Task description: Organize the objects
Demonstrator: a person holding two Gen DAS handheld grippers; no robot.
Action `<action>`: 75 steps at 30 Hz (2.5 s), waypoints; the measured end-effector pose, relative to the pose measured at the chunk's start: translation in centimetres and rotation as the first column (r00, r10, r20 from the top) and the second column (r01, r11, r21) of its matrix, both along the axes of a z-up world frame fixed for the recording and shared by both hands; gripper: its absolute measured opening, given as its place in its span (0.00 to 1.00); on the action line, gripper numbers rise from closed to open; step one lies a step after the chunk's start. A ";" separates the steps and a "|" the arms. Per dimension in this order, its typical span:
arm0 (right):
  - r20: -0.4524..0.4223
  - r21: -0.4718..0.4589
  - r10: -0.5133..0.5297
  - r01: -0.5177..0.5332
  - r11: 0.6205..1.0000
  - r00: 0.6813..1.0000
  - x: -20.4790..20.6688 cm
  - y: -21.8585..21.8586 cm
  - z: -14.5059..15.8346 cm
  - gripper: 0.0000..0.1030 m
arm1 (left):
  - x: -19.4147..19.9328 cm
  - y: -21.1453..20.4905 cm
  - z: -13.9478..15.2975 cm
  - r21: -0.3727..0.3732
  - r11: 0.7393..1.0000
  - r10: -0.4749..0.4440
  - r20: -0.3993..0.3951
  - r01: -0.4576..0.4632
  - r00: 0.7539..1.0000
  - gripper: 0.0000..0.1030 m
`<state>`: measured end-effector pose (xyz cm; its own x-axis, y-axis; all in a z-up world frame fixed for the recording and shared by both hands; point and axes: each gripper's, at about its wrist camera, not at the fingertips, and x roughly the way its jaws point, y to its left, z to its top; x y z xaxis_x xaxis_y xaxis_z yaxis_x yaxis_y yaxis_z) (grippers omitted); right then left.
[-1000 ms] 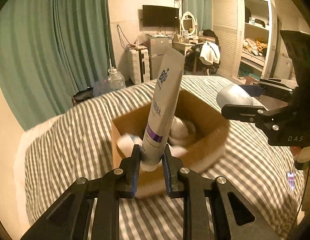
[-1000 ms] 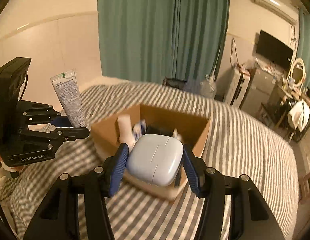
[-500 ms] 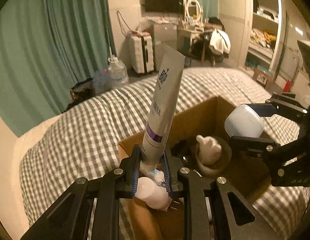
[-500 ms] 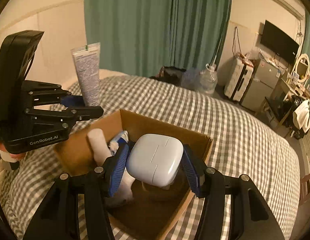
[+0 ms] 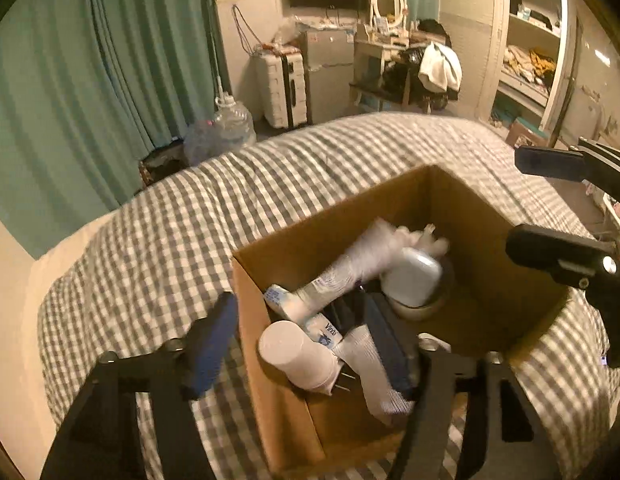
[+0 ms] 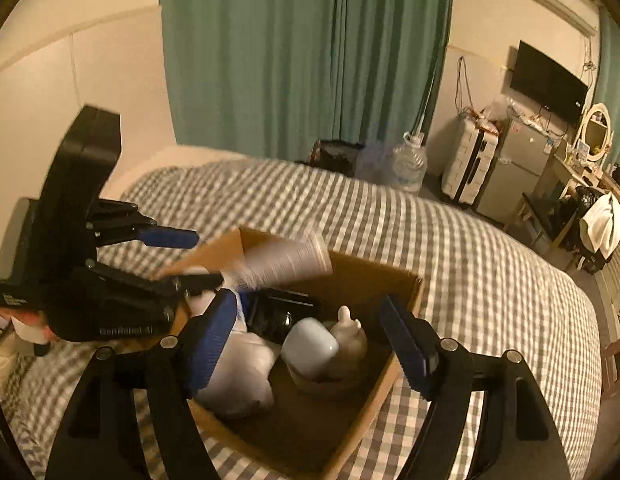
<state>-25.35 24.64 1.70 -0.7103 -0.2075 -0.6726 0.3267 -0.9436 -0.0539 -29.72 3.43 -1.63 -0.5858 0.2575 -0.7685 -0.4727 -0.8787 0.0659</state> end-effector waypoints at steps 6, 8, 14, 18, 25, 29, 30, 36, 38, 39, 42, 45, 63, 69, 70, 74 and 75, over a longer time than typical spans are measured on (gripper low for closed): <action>-0.065 -0.004 -0.062 0.062 0.998 0.996 2.6 -0.3 3.6 0.80 | 2.2 -1.2 4.1 0.014 0.998 0.062 -0.091 -0.061 0.994 0.84; -0.066 -0.017 -0.090 0.089 0.996 0.994 3.0 0.0 4.5 0.85 | 2.8 -1.5 5.6 0.019 0.995 0.104 -0.120 -0.102 0.987 0.91; -0.070 -0.102 -0.228 0.221 0.970 0.971 3.5 1.1 6.9 0.96 | 3.2 -3.6 8.5 0.170 0.961 0.238 -0.114 -0.218 0.964 0.97; -0.122 -0.101 -0.275 0.263 0.959 0.954 4.5 0.4 8.2 0.99 | 4.7 -4.3 7.9 0.236 0.926 0.330 -0.122 -0.295 0.936 0.98; -0.021 -0.065 -0.386 0.384 0.921 0.922 5.5 0.7 2.6 0.99 | 7.7 -3.9 1.9 0.163 0.905 0.420 -0.199 -0.392 0.886 0.98; 0.012 -0.030 -0.421 0.421 0.907 0.907 5.1 1.2 0.3 0.99 | 7.9 -3.4 0.7 0.110 0.919 0.395 -0.221 -0.380 0.892 0.98; 0.007 -0.017 -0.435 0.435 0.900 0.900 5.1 1.2 0.3 0.99 | 7.9 -3.6 0.7 0.123 0.919 0.393 -0.208 -0.375 0.895 0.98; -0.019 -0.054 -0.420 0.419 0.906 0.907 6.1 0.7 0.9 0.99 | 8.2 -4.3 0.9 0.162 0.915 0.393 -0.154 -0.369 0.907 0.99; -0.023 -0.049 -0.423 0.422 0.905 0.906 6.4 0.5 0.9 0.99 | 8.5 -4.7 1.3 0.172 0.908 0.408 -0.158 -0.382 0.899 0.99; -0.024 -0.046 -0.424 0.423 0.905 0.905 6.6 0.4 0.9 0.99 | 8.6 -4.8 1.5 0.177 0.907 0.410 -0.162 -0.383 0.898 0.99; -0.027 -0.031 -0.427 0.426 0.904 0.904 6.8 0.2 1.0 0.99 | 8.9 -5.0 1.8 0.185 0.909 0.405 -0.170 -0.375 0.898 0.99; -0.032 -0.028 -0.430 0.429 0.903 0.902 6.9 0.0 1.0 0.99 | 8.9 -5.1 1.7 0.187 0.907 0.406 -0.162 -0.376 0.899 0.99; -0.021 -0.028 -0.426 0.425 0.905 0.905 6.8 -0.3 0.5 0.99 | 8.4 -5.2 0.9 0.149 0.900 0.431 -0.164 -0.410 0.887 0.99; -0.021 -0.027 -0.422 0.421 0.907 0.907 6.9 -0.3 0.5 0.99 | 8.3 -5.4 0.7 0.154 0.900 0.429 -0.157 -0.407 0.890 1.00; -0.025 -0.018 -0.427 0.426 0.904 0.904 6.9 -0.3 0.4 0.99 | 8.4 -5.3 0.7 0.154 0.900 0.429 -0.159 -0.407 0.889 1.00; -0.044 0.010 -0.439 0.440 0.898 0.897 6.9 -0.6 0.4 0.99 | 8.5 -5.2 0.7 0.154 0.902 0.427 -0.164 -0.404 0.889 1.00; -0.045 0.009 -0.439 0.439 0.898 0.898 7.0 -0.5 0.5 0.99 | 8.5 -5.2 0.7 0.153 0.901 0.428 -0.163 -0.406 0.889 1.00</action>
